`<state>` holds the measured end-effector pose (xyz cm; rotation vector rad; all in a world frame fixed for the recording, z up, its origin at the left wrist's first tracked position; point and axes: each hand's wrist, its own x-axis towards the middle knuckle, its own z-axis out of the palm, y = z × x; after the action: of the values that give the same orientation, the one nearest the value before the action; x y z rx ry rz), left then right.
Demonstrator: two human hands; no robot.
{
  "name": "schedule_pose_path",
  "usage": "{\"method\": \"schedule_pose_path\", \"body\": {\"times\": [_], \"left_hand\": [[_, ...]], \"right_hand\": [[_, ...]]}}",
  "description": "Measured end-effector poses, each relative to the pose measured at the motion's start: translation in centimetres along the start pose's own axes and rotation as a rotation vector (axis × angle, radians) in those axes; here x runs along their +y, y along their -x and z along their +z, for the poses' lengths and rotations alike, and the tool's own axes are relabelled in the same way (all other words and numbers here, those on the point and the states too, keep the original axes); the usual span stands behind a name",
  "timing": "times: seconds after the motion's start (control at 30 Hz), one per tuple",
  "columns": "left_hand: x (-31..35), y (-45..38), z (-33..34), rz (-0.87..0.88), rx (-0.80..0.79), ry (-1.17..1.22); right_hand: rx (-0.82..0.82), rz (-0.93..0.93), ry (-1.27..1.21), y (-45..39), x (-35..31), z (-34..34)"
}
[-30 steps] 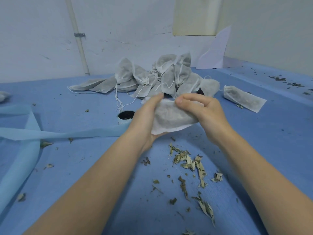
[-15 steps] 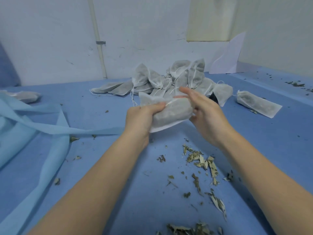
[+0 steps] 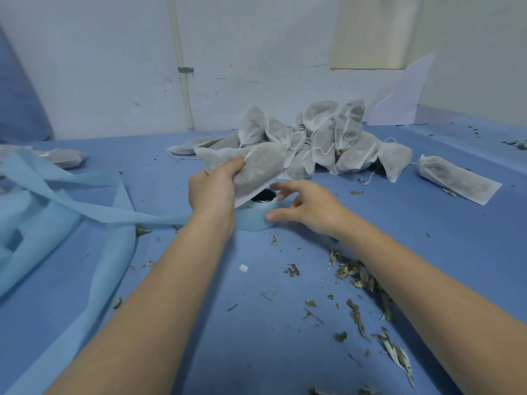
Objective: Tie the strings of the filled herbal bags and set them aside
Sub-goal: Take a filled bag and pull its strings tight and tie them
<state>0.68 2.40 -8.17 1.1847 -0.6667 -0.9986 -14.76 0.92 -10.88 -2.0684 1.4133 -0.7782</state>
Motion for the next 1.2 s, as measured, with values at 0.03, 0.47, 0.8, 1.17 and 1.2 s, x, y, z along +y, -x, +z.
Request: {"method": "schedule_pose_path", "body": {"times": [0.03, 0.47, 0.8, 1.17, 1.2], "left_hand": [[0.0, 0.1, 0.0, -0.007, -0.024, 0.004], [-1.0, 1.3, 0.9, 0.251, -0.032, -0.393], [-0.8, 1.1, 0.9, 0.243, -0.01, -0.496], [-1.5, 1.3, 1.3, 0.303, -0.025, -0.553], [-1.5, 1.2, 1.3, 0.299, -0.025, -0.551]], "right_hand": [[-0.02, -0.017, -0.001, -0.3, -0.1, 0.1], [0.153, 0.079, -0.043, 0.3, -0.2, 2.2], [0.259, 0.11, -0.185, 2.0, 0.3, 1.4], [0.376, 0.116, -0.169, 1.8, 0.2, 1.7], [0.377, 0.121, -0.174, 1.8, 0.2, 1.7]]}}
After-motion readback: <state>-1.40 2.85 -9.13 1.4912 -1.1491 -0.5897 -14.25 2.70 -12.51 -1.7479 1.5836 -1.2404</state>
